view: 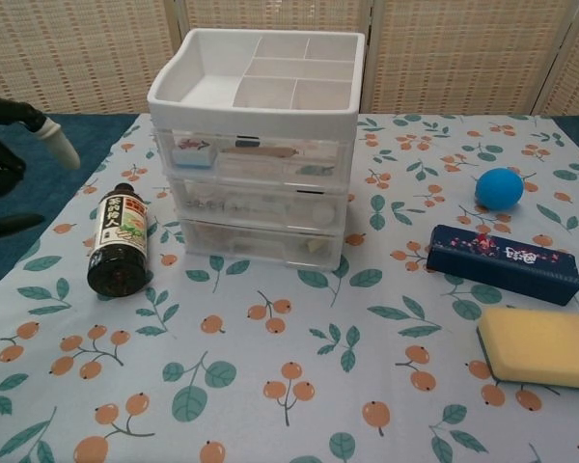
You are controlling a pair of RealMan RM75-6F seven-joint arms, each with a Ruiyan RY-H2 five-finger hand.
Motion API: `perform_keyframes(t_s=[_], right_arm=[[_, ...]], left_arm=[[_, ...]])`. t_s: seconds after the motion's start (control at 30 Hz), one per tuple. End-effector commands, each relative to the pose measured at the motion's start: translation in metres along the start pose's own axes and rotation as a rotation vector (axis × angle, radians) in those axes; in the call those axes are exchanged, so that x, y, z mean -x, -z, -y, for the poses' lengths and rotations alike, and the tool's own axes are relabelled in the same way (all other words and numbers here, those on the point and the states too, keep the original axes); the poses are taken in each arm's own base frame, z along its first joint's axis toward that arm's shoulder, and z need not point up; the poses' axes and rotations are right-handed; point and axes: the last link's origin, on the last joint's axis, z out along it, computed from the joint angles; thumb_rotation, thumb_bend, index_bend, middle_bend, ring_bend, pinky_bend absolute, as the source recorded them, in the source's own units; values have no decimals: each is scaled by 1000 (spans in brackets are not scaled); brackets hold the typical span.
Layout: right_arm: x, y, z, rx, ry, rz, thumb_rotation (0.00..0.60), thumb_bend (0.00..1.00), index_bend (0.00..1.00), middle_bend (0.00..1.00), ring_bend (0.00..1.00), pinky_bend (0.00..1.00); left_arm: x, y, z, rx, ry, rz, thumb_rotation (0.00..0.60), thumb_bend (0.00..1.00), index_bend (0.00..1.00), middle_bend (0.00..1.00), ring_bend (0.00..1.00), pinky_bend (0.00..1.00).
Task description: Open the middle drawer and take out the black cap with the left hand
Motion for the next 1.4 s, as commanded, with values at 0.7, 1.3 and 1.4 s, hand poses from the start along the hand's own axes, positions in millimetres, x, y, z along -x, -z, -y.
perform_keyframes(t_s=[0.7,1.3,1.4], right_arm=[[3,5,-4,35,-5,13,600,195,0,0,0,0],[3,6,-4,47,-2,16,600,195,0,0,0,0],[3,7,-4,48,-2,18,600,195,0,0,0,0]], left_arm=[[113,-63,-53,-35,736,178,600,259,175,1000,1000,1000],[137,-77,-57,-123,1125,70,600,299,133,1000,1000,1000],[139,-81,-57,-135,1162,59,600,299,128,1000,1000,1000]])
